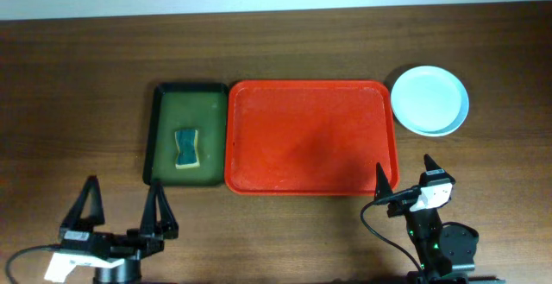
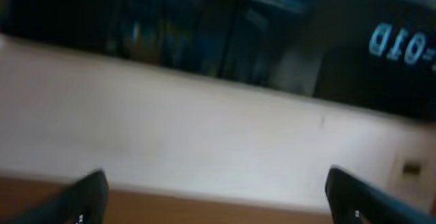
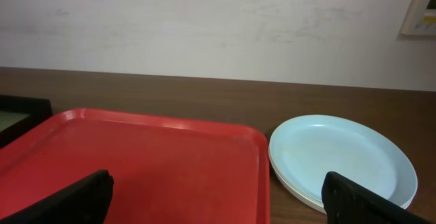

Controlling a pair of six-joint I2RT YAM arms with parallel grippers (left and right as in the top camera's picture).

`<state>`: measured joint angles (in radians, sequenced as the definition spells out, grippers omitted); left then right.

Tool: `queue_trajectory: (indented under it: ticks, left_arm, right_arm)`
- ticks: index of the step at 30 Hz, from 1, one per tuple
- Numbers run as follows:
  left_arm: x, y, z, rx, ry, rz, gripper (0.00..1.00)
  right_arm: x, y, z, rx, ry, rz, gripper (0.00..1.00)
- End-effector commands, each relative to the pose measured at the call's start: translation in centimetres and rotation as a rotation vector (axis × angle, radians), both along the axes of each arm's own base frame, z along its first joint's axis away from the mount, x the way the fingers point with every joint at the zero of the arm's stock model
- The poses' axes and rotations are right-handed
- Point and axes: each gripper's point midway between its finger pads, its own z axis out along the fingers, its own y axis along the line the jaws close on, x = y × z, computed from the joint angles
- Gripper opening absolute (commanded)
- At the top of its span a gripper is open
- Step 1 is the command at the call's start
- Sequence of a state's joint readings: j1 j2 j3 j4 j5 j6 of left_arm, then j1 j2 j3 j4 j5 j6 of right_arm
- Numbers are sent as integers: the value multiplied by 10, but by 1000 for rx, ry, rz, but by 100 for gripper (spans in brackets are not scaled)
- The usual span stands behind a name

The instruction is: Clean dirty plates on tray and stack at the side

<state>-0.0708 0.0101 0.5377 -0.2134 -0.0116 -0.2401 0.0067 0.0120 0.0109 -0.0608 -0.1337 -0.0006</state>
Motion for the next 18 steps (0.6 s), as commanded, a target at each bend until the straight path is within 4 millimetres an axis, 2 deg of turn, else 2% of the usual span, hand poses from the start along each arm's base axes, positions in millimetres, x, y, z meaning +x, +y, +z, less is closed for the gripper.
queue_trajectory:
  ticks: [1,3,7,12,18]
  left_arm:
    - [7,1,6,-15,-119,4,99]
    - [9,1,8,-19,-188,4,99]
    - [19,0,-8,-21,-212,4,99]
    - [33,-1,-39,-21,-212,5,100]
    - [50,-2,-80,-15,-127,5,100]
  right_arm:
    - [0,0,-2,-2,4,6,98]
    - [0,0,-2,-2,4,6,99]
    - [0,0,-2,-2,4,6,99]
    - [0,0,-2,-2,4,5,98]
    - [0,0,-2,-2,4,5,98]
